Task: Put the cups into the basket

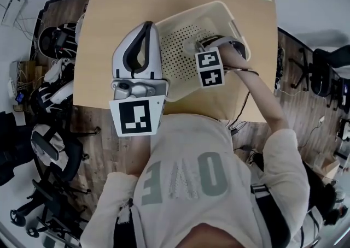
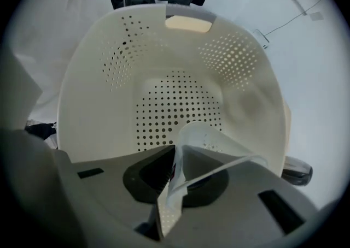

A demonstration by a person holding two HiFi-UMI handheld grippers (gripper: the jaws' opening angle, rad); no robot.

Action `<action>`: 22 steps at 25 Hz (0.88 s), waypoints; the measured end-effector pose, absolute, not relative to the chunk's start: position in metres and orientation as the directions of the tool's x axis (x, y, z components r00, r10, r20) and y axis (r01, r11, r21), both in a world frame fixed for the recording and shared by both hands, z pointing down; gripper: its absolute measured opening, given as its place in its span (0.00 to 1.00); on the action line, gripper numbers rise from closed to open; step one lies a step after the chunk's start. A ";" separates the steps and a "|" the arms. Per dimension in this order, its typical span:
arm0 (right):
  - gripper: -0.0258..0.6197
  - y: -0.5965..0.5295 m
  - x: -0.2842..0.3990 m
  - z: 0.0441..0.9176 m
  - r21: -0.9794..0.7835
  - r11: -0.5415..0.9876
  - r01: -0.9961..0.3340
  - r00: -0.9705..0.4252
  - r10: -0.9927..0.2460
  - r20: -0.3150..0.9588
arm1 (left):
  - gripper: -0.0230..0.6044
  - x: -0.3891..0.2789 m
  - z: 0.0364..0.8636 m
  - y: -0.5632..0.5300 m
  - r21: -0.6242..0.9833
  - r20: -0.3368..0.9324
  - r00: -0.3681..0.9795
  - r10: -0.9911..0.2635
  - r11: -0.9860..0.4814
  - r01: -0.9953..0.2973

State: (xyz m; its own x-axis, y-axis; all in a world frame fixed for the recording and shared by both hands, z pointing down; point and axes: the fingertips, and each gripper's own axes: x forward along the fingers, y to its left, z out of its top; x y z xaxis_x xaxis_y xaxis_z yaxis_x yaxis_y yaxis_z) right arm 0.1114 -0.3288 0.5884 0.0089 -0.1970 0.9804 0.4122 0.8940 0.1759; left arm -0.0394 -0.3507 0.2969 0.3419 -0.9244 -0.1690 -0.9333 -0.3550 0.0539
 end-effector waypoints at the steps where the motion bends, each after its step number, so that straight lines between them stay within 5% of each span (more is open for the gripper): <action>1: 0.08 -0.328 0.113 0.594 0.159 0.889 0.429 0.029 -0.189 0.982 | 0.04 -0.040 0.298 -0.351 0.055 -0.168 0.338 -0.926 -0.351 -0.935; 11: 0.08 -0.329 0.121 0.632 0.099 0.827 0.554 0.171 -0.229 0.958 | 0.04 -0.056 0.308 -0.350 0.073 -0.148 0.303 -0.941 -0.316 -0.946; 19: 0.10 -0.329 0.119 0.634 0.179 0.822 0.541 0.129 -0.291 0.948 | 0.04 -0.060 0.309 -0.345 0.077 -0.144 0.298 -0.944 -0.311 -0.947; 22: 0.18 -0.330 0.111 0.630 0.207 0.838 0.505 0.073 -0.280 0.957 | 0.04 -0.059 0.308 -0.345 0.076 -0.144 0.299 -0.943 -0.312 -0.947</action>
